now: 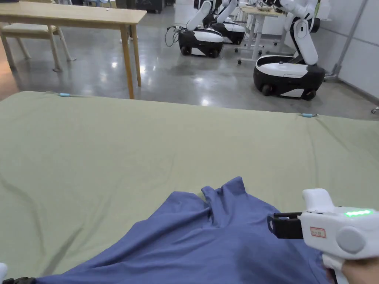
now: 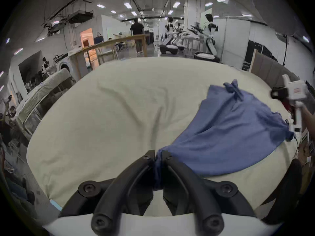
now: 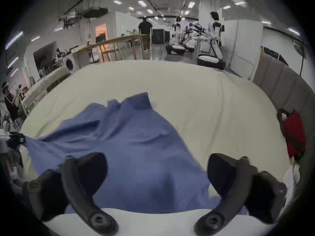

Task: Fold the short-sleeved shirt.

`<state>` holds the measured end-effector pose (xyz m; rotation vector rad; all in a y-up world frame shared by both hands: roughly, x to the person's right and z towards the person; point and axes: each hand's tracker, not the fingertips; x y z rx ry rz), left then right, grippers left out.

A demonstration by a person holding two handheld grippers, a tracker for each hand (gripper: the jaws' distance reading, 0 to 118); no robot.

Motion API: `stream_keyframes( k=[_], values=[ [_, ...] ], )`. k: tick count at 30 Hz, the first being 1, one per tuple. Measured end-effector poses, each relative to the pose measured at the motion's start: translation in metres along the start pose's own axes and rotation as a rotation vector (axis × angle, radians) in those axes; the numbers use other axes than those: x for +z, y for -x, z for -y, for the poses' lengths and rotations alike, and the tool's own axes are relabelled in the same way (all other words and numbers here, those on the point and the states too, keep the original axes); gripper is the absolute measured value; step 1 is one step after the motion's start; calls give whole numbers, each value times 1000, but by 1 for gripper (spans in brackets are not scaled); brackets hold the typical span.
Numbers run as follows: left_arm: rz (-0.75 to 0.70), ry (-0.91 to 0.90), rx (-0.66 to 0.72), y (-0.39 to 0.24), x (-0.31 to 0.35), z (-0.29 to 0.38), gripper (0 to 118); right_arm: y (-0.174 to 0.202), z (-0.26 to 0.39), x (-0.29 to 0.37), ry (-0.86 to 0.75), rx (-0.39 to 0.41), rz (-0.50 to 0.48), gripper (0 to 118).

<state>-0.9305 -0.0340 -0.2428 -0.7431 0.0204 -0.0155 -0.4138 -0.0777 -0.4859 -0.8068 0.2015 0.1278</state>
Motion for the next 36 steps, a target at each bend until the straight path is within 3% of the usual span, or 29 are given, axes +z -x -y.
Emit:
stream_keyframes(
  k=[1,3,5,6,7,8,9,10,13,14,15,18,21,23,28,30,36],
  values=[
    [4,-11,6,-3,6,-3,6,-4,-10,-23,28,33,59,115],
    [21,-8,10,2,1,-11,6,-11,-23,-59,76,27,59,111],
    [17,0,0,-1,3,-14,6,-18,-30,-91,110,-14,38,78],
    [17,2,0,-2,3,-14,6,-16,-28,-92,129,-26,20,76],
    [20,11,3,2,-6,-16,6,-16,-27,-104,161,-36,-2,49],
    [18,19,8,2,-7,-16,6,-15,-26,-113,211,-32,-11,13],
    [16,22,8,1,-7,-16,6,-10,-22,-110,207,-26,-16,3],
    [12,26,8,0,-8,-16,6,-4,-21,-96,158,-13,32,3],
    [13,44,6,1,-18,-16,6,13,-21,-66,105,4,48,3],
    [11,49,5,0,-20,-16,6,18,-17,-53,80,10,35,3],
    [10,53,5,3,-26,-13,6,21,-15,-46,106,-17,-39,3],
    [16,56,25,3,-33,-14,6,34,-3,-9,45,-11,-32,3],
    [54,53,82,4,-38,-20,6,36,-5,27,-34,-66,-85,3],
    [57,24,87,3,-36,-33,6,36,-13,61,-104,-34,-65,3],
    [71,-142,59,-1,-11,-121,6,17,-77,152,-277,27,-31,3],
    [46,-214,19,-3,3,-162,6,5,-106,193,-398,48,37,3],
    [-57,-407,-41,-11,36,-291,6,-38,-191,298,-626,-21,105,3]
  ],
)
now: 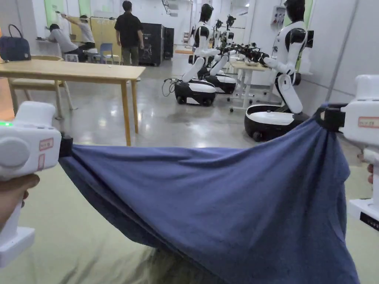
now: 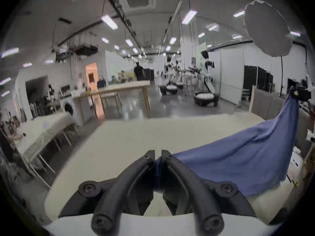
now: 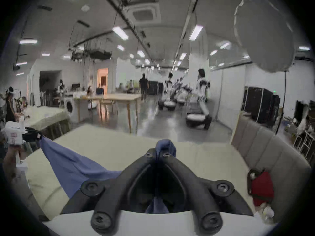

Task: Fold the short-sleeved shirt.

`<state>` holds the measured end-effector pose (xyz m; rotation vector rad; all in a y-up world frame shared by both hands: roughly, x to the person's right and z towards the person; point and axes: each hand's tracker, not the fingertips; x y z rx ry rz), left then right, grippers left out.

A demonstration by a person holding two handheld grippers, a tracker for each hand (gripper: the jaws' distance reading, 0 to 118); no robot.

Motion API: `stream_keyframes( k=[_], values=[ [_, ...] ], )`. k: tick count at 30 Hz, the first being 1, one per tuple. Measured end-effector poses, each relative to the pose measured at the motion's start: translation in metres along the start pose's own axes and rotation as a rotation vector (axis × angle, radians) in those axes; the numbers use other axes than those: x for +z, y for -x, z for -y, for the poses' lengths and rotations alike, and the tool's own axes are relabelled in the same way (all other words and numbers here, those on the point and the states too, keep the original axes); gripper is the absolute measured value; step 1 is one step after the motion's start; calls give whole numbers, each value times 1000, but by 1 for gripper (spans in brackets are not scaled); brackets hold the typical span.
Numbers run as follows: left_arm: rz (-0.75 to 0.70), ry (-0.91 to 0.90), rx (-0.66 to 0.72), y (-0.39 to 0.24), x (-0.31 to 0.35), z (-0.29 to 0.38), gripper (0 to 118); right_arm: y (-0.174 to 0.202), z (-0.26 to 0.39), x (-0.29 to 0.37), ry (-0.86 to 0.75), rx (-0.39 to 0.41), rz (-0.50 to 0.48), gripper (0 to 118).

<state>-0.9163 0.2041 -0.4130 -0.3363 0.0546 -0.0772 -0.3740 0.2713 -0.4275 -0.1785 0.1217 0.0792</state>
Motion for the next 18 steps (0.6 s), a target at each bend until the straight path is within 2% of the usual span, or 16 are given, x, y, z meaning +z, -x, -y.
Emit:
stream_keyframes(
  k=[3,6,10,16,18],
  values=[
    [-60,-82,-29,-3,-9,-60,6,-19,-50,2,-82,-17,35,3],
    [-72,-144,11,3,-17,-115,6,-33,-88,-2,-144,-49,50,3],
    [-89,-181,54,11,-23,-171,6,-33,-121,-6,-220,-59,61,3],
    [-123,-211,0,15,-48,-181,6,-25,-117,-31,-214,-46,63,3],
    [-125,-195,-2,13,-63,-160,6,-26,-96,-52,-184,-83,61,3]
  ],
)
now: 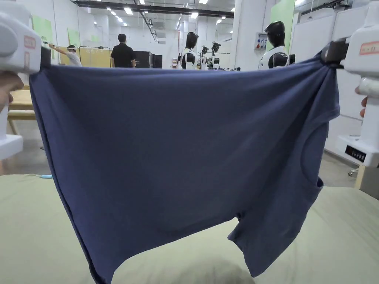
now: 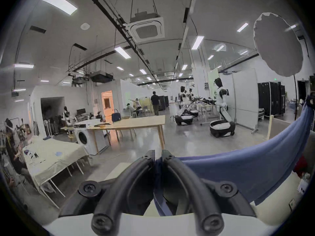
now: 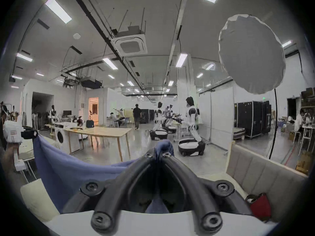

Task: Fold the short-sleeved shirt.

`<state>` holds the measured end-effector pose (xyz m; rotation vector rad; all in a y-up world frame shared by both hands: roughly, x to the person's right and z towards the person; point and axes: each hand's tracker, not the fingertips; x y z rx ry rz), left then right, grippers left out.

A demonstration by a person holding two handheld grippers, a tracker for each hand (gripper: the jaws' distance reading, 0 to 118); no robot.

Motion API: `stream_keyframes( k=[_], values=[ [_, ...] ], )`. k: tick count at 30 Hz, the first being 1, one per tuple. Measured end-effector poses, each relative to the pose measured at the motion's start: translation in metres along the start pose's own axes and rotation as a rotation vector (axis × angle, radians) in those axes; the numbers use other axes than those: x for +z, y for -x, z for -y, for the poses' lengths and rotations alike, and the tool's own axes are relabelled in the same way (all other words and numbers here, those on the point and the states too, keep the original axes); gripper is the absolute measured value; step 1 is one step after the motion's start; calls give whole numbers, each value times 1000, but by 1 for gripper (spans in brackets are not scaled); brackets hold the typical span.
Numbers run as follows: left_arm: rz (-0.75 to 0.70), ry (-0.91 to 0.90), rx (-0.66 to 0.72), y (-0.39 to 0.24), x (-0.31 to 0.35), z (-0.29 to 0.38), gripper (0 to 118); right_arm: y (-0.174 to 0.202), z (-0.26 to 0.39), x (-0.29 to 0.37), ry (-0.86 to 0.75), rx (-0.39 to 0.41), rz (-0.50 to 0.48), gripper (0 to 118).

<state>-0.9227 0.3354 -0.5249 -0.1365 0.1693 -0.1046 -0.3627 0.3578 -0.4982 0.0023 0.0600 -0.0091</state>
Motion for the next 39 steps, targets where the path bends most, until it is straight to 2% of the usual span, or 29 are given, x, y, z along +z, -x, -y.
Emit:
stream_keyframes(
  k=[4,8,10,13,17,23,24,29,32,34,35,36,37,38,39],
  values=[
    [-17,83,-13,-15,-27,74,6,-2,66,-32,102,-12,32,3],
    [-56,109,-21,-46,-22,145,6,-5,137,-50,151,-4,98,3],
    [-22,169,-19,-52,-17,163,6,-8,151,-46,166,-4,93,3],
    [-10,156,2,-51,4,171,6,-16,156,-26,166,-8,78,3],
    [40,130,49,-42,55,174,6,-23,153,30,153,2,54,3],
    [129,162,-7,-32,170,216,6,-25,194,150,215,31,19,3],
    [137,173,-1,-30,193,230,6,-24,210,175,262,63,12,3],
    [234,376,1,-21,284,329,6,-26,323,264,485,19,-15,3],
    [185,530,-13,-17,307,408,6,-23,405,296,654,53,-20,3],
    [143,616,9,-12,309,444,8,-24,443,306,756,15,-25,4],
    [137,643,12,-10,310,453,19,-25,453,310,773,-9,-22,10],
    [141,620,3,-9,312,455,49,-25,460,314,776,-7,-10,33],
    [143,607,-2,-9,314,453,104,-27,459,316,766,-3,-3,90],
    [145,568,-20,-11,318,446,118,-30,457,318,763,-25,-8,117],
    [130,535,-29,-13,322,438,116,-30,450,321,763,-40,-18,118]
  ],
)
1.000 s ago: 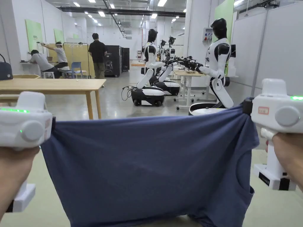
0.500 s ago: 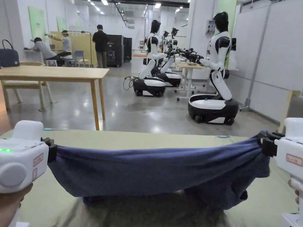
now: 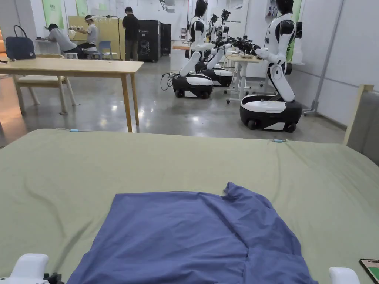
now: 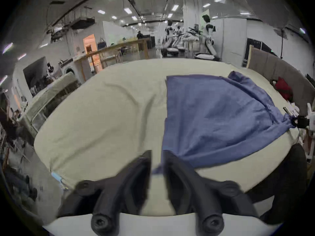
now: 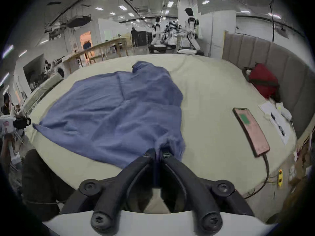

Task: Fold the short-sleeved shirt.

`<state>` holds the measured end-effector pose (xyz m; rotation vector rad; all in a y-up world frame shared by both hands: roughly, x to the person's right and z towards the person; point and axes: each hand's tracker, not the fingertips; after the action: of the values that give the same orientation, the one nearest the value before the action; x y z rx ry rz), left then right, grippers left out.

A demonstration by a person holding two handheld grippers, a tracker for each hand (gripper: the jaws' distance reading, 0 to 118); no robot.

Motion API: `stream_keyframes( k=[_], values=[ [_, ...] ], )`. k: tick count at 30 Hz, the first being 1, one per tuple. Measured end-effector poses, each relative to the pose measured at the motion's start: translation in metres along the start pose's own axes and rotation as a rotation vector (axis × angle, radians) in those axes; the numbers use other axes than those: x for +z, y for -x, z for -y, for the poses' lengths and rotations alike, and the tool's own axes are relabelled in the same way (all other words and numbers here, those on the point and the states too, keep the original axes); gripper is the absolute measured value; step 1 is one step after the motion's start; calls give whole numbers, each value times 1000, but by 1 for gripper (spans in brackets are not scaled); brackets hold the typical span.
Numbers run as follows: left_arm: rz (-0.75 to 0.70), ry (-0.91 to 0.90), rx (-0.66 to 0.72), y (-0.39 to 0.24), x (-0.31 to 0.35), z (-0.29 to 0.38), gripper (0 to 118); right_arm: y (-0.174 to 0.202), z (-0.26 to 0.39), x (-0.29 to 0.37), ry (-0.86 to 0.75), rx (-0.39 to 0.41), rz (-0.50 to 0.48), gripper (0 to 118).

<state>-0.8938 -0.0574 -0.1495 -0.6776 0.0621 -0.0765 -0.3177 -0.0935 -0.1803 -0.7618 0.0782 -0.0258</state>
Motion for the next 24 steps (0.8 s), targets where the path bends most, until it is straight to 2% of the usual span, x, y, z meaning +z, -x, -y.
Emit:
stream_keyframes(
  k=[2,4,5,6,7,8,9,10,13,14,15,19,20,21,22,23,24],
  values=[
    [2,-17,-14,-9,16,-10,118,12,-7,17,-7,13,28,118],
    [24,-88,-37,-25,42,-14,117,27,-10,40,-112,57,-9,116],
    [38,-130,-66,-33,50,-15,115,41,-13,48,-130,60,-24,106],
    [38,-124,-78,-39,53,-12,107,50,-12,51,-136,67,-21,77],
    [40,-133,-90,-45,57,-9,60,59,-12,52,-146,83,-13,14],
    [37,-142,-100,-53,61,-4,2,70,-9,54,-151,98,-3,1],
    [33,-139,-102,-58,63,1,0,80,-5,56,-154,107,-1,1],
    [42,-112,-102,-52,34,16,0,86,-1,55,-164,112,6,1],
    [54,8,-88,-51,17,38,0,103,8,49,-166,133,62,1],
    [58,-34,-99,-55,25,44,0,104,10,49,-152,127,26,1],
    [81,16,-103,-49,24,49,0,106,11,49,-138,112,-3,1],
    [60,44,-41,-31,38,52,3,108,15,47,-128,120,-2,1],
    [60,52,-20,-25,39,52,17,108,16,46,-123,115,-4,1],
    [70,56,-2,-15,32,55,49,103,15,44,-111,101,-14,1],
    [70,55,10,-7,25,59,104,103,16,41,-99,92,-25,1],
    [58,40,25,-2,23,61,118,104,18,38,-94,89,-17,1],
    [49,29,33,3,20,62,116,102,19,35,-84,84,-6,1]
  ],
)
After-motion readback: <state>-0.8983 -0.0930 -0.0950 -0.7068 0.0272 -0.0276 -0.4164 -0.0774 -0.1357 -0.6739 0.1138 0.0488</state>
